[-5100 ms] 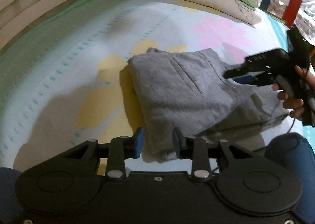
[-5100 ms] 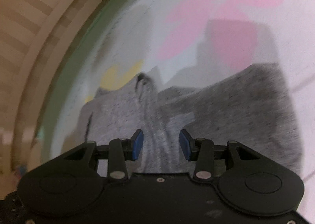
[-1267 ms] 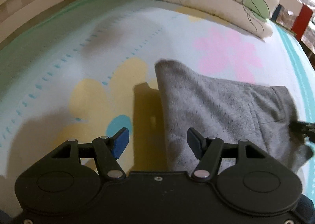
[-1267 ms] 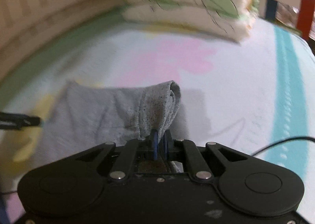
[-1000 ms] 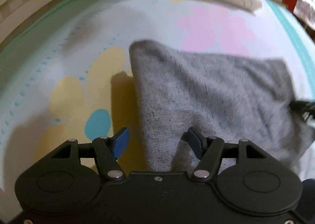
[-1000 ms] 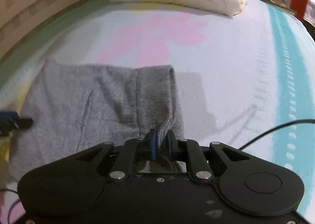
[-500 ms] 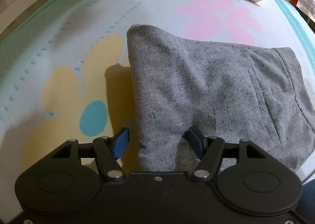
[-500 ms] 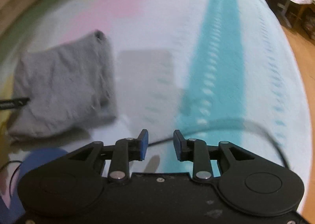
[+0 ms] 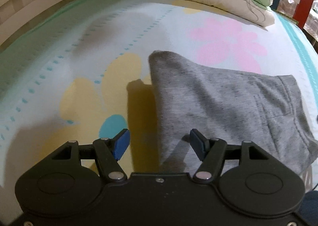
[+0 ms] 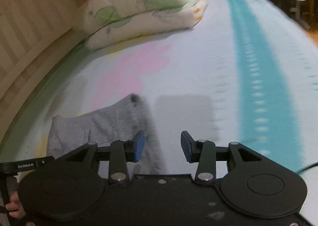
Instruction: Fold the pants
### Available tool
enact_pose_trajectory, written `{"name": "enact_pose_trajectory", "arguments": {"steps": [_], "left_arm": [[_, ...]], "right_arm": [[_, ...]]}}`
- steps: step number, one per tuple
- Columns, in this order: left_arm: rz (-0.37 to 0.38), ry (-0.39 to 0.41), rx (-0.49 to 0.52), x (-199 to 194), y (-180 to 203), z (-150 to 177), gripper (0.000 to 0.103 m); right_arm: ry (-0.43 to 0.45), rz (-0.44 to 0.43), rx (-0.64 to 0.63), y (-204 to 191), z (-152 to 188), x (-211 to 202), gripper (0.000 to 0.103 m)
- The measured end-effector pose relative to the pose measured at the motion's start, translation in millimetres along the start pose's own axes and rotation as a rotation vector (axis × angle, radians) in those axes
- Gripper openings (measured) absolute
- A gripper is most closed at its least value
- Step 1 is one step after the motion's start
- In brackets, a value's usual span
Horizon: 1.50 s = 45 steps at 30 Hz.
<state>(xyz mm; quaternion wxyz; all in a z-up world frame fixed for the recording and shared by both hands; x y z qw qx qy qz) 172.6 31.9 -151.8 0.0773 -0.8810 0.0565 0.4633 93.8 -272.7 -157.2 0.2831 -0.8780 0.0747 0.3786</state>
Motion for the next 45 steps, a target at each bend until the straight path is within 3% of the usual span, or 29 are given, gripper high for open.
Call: {"name": "enact_pose_trajectory", "arguments": {"steps": [8, 13, 20, 23, 25, 26, 27, 28, 29, 30, 31, 38, 41, 45], "left_arm": [[0.055, -0.025, -0.01, 16.8, -0.1, 13.6, 0.078], [0.089, -0.02, -0.045, 24.6, -1.3, 20.9, 0.089], [0.202, -0.053, -0.146, 39.3, -9.2, 23.6, 0.094], [0.202, -0.04, -0.143, 43.2, -8.3, 17.9, 0.095], [0.204, -0.034, -0.121, 47.0, -1.8, 12.6, 0.095], [0.202, -0.033, -0.114, 48.2, 1.3, 10.7, 0.095], [0.201, -0.034, -0.11, 49.6, 3.5, 8.2, 0.091], [0.222, -0.025, -0.11, 48.6, 6.8, 5.0, 0.069], [0.285, -0.009, -0.117, 45.0, 11.8, 0.7, 0.054], [0.309, -0.003, -0.132, 40.5, 13.7, -2.2, 0.038], [0.276, 0.013, -0.137, 34.9, 11.9, -5.9, 0.028], [0.169, 0.138, -0.058, -7.6, 3.1, -19.1, 0.021], [0.113, 0.177, -0.041, -24.2, -23.0, -26.8, 0.021], [0.07, 0.152, -0.095, -29.4, -76.8, -31.3, 0.021]], "right_arm": [[-0.054, 0.068, -0.273, -22.9, 17.8, 56.3, 0.046], [-0.068, 0.04, -0.242, -14.7, 13.2, 71.9, 0.053], [-0.15, -0.065, -0.098, 1.7, 10.2, 68.3, 0.059], [-0.166, -0.086, -0.057, 2.8, 6.9, 66.1, 0.059], [-0.172, -0.104, -0.07, -0.6, 8.3, 64.4, 0.053], [-0.179, -0.126, -0.074, -3.1, 10.3, 63.3, 0.042], [-0.173, -0.13, -0.082, -6.1, 12.0, 61.0, 0.039], [-0.152, -0.109, -0.112, -9.5, 13.0, 58.1, 0.033], [-0.135, -0.081, -0.147, -12.9, 13.7, 55.8, 0.023], [-0.12, -0.069, -0.179, -18.6, 14.2, 52.8, 0.022], [-0.103, -0.058, -0.203, -23.2, 15.1, 47.9, 0.021], [-0.037, -0.076, -0.293, -72.2, 10.4, 14.0, 0.016], [-0.025, -0.115, -0.332, -106.9, 9.6, 9.8, 0.016], [-0.036, -0.178, -0.339, -154.0, 8.2, 21.3, 0.016]]}}
Point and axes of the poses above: each gripper's, at about its wrist camera, not at the fingertips, and x roughly the way its jaws point, y to its right, z to its underside, the point moved 9 cm from there along x, roughly the way its jaws point, and after that the axes turned 12 degrees about x, right-handed, at the moved point
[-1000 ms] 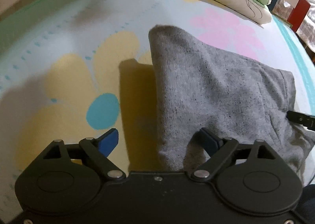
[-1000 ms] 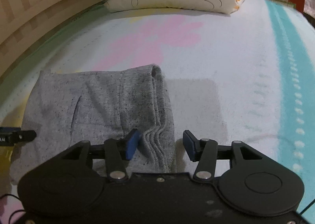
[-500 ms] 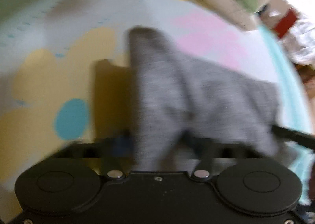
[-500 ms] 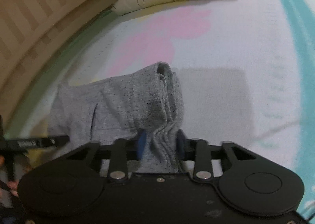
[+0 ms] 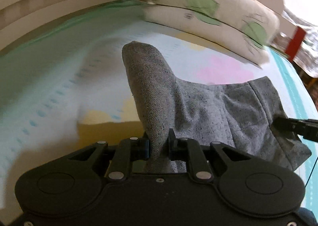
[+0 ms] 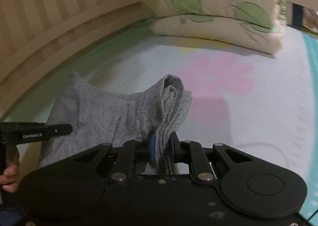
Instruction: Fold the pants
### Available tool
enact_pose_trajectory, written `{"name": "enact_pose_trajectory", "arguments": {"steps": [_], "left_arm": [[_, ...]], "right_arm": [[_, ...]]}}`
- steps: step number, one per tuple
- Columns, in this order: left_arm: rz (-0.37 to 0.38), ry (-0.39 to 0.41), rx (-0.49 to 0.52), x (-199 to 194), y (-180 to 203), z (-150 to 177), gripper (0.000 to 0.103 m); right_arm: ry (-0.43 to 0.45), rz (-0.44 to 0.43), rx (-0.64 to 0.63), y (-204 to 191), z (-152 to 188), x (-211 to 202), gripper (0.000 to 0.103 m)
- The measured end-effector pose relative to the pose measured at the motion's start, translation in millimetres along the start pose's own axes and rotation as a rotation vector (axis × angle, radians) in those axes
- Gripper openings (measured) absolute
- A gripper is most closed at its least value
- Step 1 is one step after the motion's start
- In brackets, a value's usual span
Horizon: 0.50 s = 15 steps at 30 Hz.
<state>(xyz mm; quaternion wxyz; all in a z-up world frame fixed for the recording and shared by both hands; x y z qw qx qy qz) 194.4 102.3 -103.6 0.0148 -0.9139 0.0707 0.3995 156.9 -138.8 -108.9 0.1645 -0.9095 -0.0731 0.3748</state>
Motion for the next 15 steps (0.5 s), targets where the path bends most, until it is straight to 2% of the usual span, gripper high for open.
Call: {"name": "enact_pose_trajectory", "arguments": {"steps": [6, 9, 11, 12, 15], "left_arm": [[-0.112, -0.055, -0.027, 10.6, -58.1, 2.9, 0.023], [-0.152, -0.125, -0.037, 29.8, -70.8, 17.1, 0.03], [-0.201, -0.172, -0.047, 40.4, -78.9, 27.8, 0.037], [-0.223, -0.171, -0.048, 42.3, -82.1, 31.0, 0.043], [-0.232, -0.158, -0.044, 40.8, -81.0, 31.4, 0.044]], "right_arm": [[-0.059, -0.067, 0.032, -49.8, 0.6, 58.5, 0.016], [-0.111, -0.045, 0.058, -55.1, 9.4, 86.1, 0.017], [-0.144, 0.0, 0.08, -53.1, 17.8, 105.4, 0.018], [-0.15, 0.032, 0.079, -49.7, 20.5, 111.4, 0.019], [-0.155, 0.062, 0.092, -43.1, 25.5, 113.1, 0.022]]}}
Point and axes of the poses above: each gripper's, at about its wrist camera, not at the fingertips, and x roughly the way its jaws point, y to its right, z to its underside, the point moved 9 cm from there along x, roughly the way its jaws point, and after that the axes turned 12 degrees about x, right-handed, at the moved point
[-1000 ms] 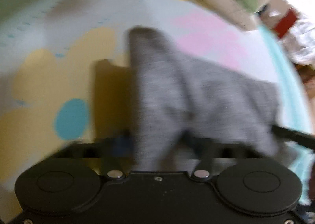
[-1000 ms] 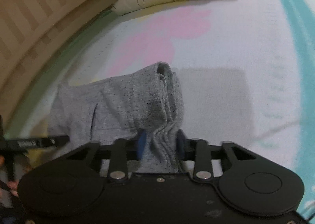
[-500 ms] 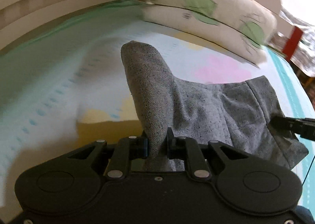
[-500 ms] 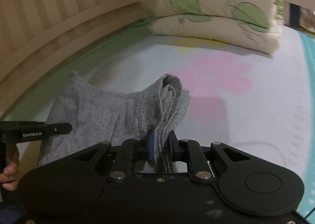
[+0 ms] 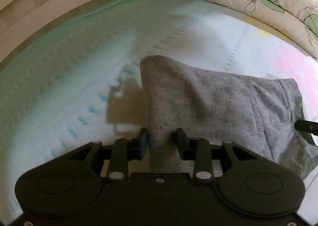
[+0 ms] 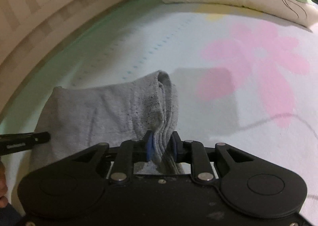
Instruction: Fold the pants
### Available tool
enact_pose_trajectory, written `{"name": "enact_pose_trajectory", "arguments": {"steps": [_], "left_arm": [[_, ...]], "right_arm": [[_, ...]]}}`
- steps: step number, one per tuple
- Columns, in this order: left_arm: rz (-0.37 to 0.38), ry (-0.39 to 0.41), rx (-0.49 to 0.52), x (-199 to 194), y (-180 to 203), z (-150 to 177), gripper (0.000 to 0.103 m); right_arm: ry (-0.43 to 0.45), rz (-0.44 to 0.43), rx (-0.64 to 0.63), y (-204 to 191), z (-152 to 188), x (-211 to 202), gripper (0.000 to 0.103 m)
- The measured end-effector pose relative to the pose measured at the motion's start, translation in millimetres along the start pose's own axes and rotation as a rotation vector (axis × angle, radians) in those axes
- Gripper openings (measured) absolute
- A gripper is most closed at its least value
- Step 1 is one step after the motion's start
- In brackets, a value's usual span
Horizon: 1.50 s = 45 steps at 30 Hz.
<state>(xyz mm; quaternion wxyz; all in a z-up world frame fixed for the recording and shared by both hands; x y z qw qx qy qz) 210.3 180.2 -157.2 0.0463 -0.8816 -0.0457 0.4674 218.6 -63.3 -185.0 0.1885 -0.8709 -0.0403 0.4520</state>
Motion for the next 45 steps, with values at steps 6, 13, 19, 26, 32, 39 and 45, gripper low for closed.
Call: {"name": "enact_pose_trajectory", "arguments": {"steps": [6, 13, 19, 26, 32, 39, 45], "left_arm": [[-0.06, 0.003, 0.01, -10.5, -1.4, -7.3, 0.045], [-0.03, 0.021, -0.032, -43.2, -2.3, 0.9, 0.048], [0.015, 0.023, -0.019, -51.4, 20.3, 34.9, 0.049], [-0.019, 0.001, 0.055, -33.2, 30.0, 62.5, 0.053], [0.024, -0.014, -0.016, -31.2, 16.3, 71.4, 0.056], [0.004, 0.082, -0.038, -60.0, -1.1, 32.0, 0.05], [-0.018, 0.118, -0.04, -25.4, -5.6, -20.4, 0.051]], "right_arm": [[0.098, 0.095, -0.059, 4.5, -14.7, -19.6, 0.024], [0.179, 0.019, -0.077, -14.4, -17.6, -57.0, 0.024], [0.162, 0.007, -0.265, -43.0, 27.5, -54.1, 0.024], [0.067, 0.122, -0.374, -15.5, 63.5, -14.8, 0.022], [0.036, 0.082, -0.247, -1.8, 51.0, -12.7, 0.021], [0.165, 0.052, -0.24, -23.6, 27.0, -40.0, 0.026], [0.199, 0.014, -0.288, -53.3, 0.5, -15.1, 0.026]]}}
Point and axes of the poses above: each gripper's, at about its wrist camera, not at the fingertips, and x roughly the way its jaws point, y to its right, z to its underside, the point moved 9 cm from there along x, roughly the way its jaws point, and after that the axes turned 12 degrees about x, right-handed, at the moved point
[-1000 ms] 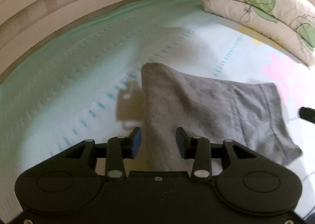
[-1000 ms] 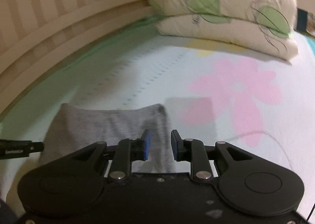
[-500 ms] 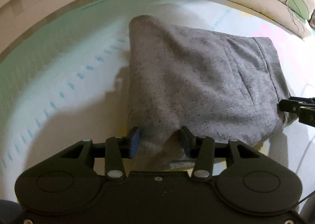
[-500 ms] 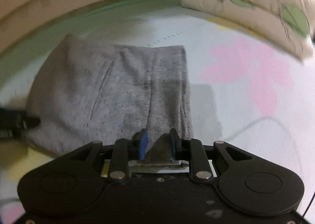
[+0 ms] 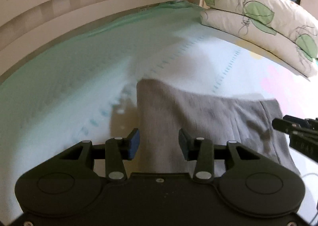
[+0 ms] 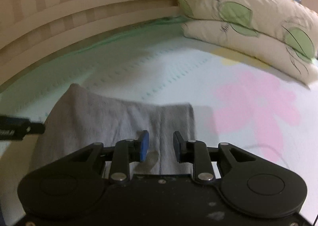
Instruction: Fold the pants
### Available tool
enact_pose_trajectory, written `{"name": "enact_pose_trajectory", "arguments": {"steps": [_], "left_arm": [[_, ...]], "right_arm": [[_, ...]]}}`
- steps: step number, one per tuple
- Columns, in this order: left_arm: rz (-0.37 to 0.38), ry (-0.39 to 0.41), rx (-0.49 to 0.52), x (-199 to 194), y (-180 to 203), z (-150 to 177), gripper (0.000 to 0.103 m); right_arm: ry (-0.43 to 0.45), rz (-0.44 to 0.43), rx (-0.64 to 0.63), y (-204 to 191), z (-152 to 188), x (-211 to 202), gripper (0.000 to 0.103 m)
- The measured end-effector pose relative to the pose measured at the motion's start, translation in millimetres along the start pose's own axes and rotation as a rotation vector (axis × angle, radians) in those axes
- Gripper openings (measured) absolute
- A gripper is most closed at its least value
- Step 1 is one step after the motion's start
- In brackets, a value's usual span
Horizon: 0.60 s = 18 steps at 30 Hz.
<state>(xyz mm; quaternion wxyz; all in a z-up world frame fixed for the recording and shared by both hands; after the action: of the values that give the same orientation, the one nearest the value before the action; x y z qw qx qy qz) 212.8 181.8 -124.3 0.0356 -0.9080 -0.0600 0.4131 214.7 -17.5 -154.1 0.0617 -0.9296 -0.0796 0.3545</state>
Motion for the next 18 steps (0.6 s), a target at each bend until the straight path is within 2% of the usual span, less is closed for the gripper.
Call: {"name": "enact_pose_trajectory", "arguments": {"steps": [3, 5, 6, 9, 11, 13, 18], "left_arm": [[-0.006, -0.05, -0.017, 31.0, -1.6, -5.0, 0.051], [-0.023, -0.094, -0.035, 48.9, -6.6, -1.6, 0.053], [-0.014, -0.113, -0.049, 58.0, -9.6, 1.0, 0.058], [0.052, -0.144, -0.132, 75.0, -17.1, 9.9, 0.059], [0.057, -0.14, -0.155, 77.3, -20.4, 13.6, 0.062], [0.052, -0.136, -0.156, 74.3, -20.5, 14.7, 0.063], [0.005, -0.107, -0.138, 43.6, -21.3, 5.3, 0.058]], "right_arm": [[-0.02, 0.004, -0.008, -0.2, -3.5, 23.6, 0.026], [-0.039, 0.039, -0.02, 5.7, -3.9, 39.4, 0.025], [-0.043, 0.058, -0.028, 9.2, -3.7, 45.1, 0.025], [-0.054, 0.048, 0.004, 20.2, -4.4, 57.4, 0.025], [-0.048, 0.057, 0.01, 21.8, -7.1, 60.8, 0.033], [-0.045, 0.068, -0.006, 21.3, -5.7, 63.5, 0.036], [-0.037, 0.073, 0.008, 19.6, -11.3, 48.4, 0.037]]}}
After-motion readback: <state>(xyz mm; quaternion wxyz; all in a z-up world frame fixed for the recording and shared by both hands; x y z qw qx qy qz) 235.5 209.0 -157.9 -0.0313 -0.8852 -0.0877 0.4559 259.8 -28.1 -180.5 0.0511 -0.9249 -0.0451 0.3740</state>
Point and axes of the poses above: each gripper's, at about its wrist camera, not at the fingertips, and x roughly the way its jaws point, y to its right, z to its underside, the point moved 9 cm from there along x, roughly the way its jaws point, and after that the axes turned 12 degrees about x, right-handed, at the moved point
